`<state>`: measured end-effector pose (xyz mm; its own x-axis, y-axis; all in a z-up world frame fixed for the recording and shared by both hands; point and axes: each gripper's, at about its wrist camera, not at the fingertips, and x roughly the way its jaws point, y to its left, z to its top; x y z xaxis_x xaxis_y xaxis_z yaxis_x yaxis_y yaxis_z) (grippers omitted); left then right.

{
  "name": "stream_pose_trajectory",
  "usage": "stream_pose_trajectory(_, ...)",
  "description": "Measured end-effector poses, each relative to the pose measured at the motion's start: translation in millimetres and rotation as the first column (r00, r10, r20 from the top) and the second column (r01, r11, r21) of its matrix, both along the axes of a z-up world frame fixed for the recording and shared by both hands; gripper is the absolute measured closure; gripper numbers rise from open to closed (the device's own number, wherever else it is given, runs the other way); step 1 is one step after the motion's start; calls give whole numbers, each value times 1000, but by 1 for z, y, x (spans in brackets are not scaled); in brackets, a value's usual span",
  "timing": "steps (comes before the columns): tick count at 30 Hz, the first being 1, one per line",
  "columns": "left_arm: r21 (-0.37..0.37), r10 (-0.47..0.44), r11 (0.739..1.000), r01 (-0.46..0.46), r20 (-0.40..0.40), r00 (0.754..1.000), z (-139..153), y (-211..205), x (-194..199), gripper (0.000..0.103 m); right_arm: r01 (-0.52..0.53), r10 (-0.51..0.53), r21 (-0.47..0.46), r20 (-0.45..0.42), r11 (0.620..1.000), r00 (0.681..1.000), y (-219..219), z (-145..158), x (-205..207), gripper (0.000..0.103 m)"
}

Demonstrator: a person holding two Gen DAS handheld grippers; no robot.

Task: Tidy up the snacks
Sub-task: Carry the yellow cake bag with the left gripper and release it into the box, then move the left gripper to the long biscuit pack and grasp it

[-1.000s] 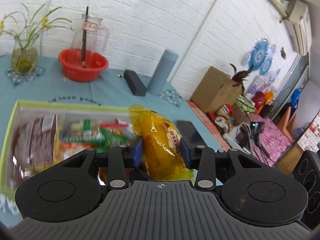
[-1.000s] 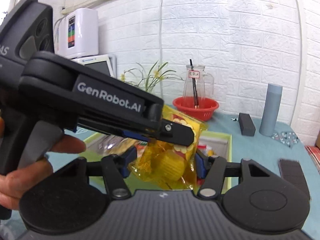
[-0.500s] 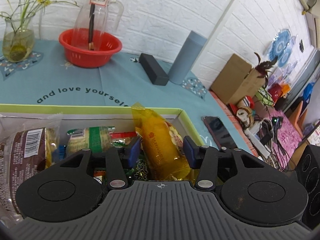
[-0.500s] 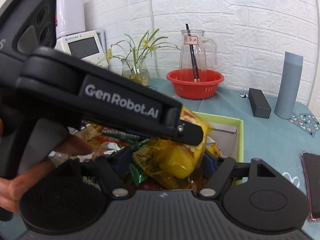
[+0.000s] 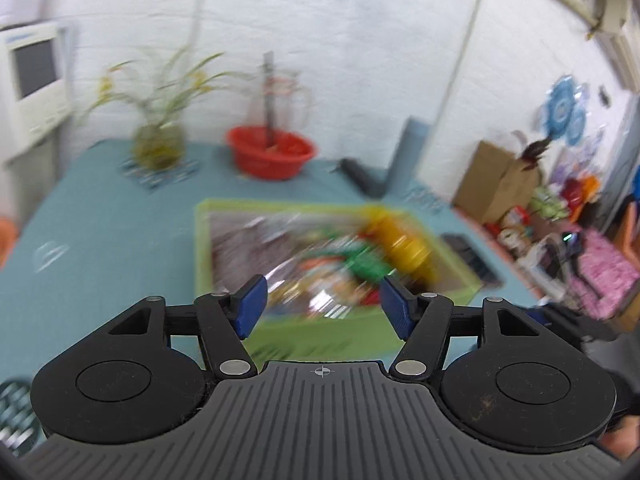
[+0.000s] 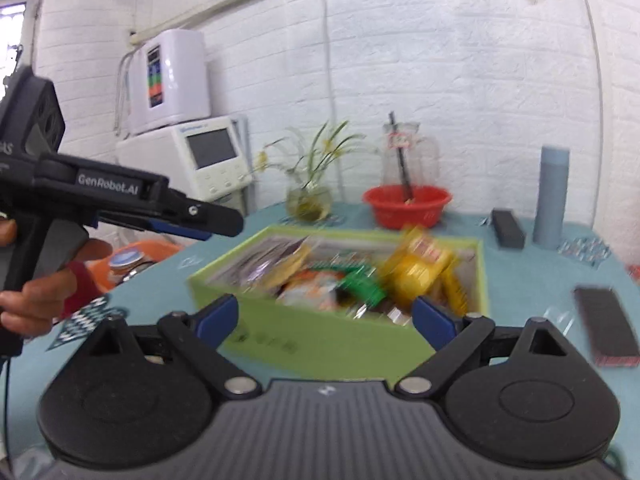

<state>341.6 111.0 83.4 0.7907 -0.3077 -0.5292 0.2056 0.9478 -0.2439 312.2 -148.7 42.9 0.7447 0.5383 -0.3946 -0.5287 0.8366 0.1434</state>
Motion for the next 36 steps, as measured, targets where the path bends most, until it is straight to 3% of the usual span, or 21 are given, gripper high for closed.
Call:
stream_pose_trajectory(5,73,148,987,-140,-123,981,-51,57,-42,56,-73,75,27,-107,997,991,30,-28,-39,10)
stream_pose_trajectory(9,27,188,982,-186,-199,962,-76,83,-43,57,-105,108,26,-162,994,981,55,-37,-54,10)
stream_pose_trajectory(11,14,157,987,-158,-222,962,-85,82,-40,60,-123,123,9,-157,992,980,63,-36,-61,10)
stream_pose_trajectory(15,-42,105,992,-120,-267,958,-96,70,-40,76,-112,108,-22,-157,993,982,63,-36,-73,9)
stream_pose_trajectory(19,-79,70,992,-95,-272,960,-97,49,-49,80,-83,78,-20,-179,996,981,51,-41,-77,9)
stream_pose_trajectory(25,-134,82,983,-127,-298,951,-98,3,-72,84,-66,58,-37,-187,997,981,35,-47,-87,9)
stream_pose_trajectory(30,-209,114,959,-190,-331,937,-100,-39,-97,84,-75,64,-46,-211,996,975,19,-57,-104,10)
stream_pose_trajectory(36,-200,33,974,-107,-341,940,-91,-67,-112,84,-79,70,-30,-225,996,972,9,-62,-127,10)
